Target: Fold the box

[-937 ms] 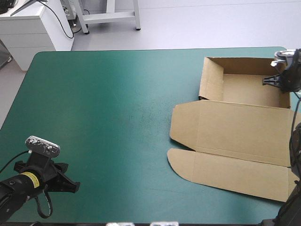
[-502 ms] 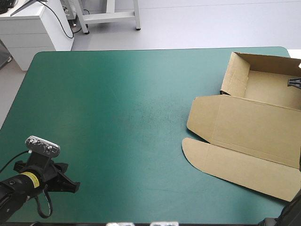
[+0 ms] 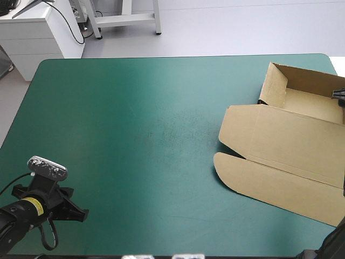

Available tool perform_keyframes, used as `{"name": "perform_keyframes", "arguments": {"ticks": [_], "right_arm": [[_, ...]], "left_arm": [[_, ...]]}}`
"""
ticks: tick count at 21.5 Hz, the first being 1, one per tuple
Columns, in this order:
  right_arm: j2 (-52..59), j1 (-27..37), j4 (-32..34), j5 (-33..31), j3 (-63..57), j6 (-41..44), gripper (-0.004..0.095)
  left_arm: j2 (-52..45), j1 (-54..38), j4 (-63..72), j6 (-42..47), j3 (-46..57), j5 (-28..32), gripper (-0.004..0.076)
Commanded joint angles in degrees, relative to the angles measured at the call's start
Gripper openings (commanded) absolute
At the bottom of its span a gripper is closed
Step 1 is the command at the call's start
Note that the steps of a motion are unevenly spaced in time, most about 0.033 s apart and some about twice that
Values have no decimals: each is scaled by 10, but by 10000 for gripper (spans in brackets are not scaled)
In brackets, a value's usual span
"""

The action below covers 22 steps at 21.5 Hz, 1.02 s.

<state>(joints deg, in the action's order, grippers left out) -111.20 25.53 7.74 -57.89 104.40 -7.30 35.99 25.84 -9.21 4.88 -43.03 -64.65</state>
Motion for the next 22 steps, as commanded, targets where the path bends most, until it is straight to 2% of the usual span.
{"name": "perform_keyframes", "arguments": {"ticks": [1,3,5,6,7,8,11,16,22], "right_arm": [[38,4,-2,8,16,-4,763],[51,4,-20,-12,16,-17,757],[72,4,-51,-21,16,-27,657],[89,3,-74,-26,16,-28,528],[95,3,-90,-30,16,-33,470],[114,3,-143,-47,16,-56,325],[151,3,-235,-98,16,-129,-25],[209,-20,-266,-134,6,-140,-14],[303,-118,-273,-131,-51,-157,-13]], "left_arm": [[2,2,-5,1,-13,33,-8],[2,2,-5,1,-13,35,-8],[2,2,-5,1,-13,35,-8],[2,2,-5,1,-13,36,-8],[2,2,-5,1,-13,38,-8],[2,2,-5,1,-13,48,-8],[2,2,-1,1,-13,55,-8],[2,2,1,14,-13,55,-8],[2,2,27,15,-13,55,-8]]}}
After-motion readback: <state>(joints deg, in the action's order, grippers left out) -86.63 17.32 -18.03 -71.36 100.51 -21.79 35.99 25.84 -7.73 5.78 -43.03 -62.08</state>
